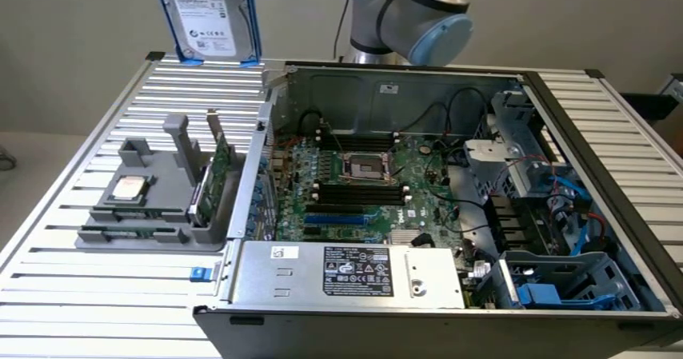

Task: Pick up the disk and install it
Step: 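Pick up the disk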

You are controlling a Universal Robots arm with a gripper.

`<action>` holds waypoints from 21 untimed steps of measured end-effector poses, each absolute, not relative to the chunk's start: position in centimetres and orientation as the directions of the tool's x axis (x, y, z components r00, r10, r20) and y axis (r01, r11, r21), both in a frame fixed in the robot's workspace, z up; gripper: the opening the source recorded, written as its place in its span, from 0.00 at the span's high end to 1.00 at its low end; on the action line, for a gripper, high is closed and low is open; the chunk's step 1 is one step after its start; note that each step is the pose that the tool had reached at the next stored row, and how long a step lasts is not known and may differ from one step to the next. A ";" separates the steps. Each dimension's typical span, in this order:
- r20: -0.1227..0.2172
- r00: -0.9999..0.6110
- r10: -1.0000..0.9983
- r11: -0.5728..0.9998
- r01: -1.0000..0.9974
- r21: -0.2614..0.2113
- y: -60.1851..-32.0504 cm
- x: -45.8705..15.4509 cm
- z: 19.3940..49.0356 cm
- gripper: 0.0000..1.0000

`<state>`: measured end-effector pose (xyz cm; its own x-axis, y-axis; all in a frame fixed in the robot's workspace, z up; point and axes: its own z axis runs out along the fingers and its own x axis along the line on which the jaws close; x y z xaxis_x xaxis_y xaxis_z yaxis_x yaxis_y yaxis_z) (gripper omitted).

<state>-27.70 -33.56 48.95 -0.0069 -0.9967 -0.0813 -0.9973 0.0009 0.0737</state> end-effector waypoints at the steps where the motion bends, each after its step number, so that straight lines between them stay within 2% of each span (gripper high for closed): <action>1: -0.081 -0.007 -0.997 0.001 -0.997 0.074 -33.6 -27.2 49.1 0.67; 21: -0.081 -0.007 -0.997 0.001 -0.997 0.075 -34.2 -18.1 50.6 0.67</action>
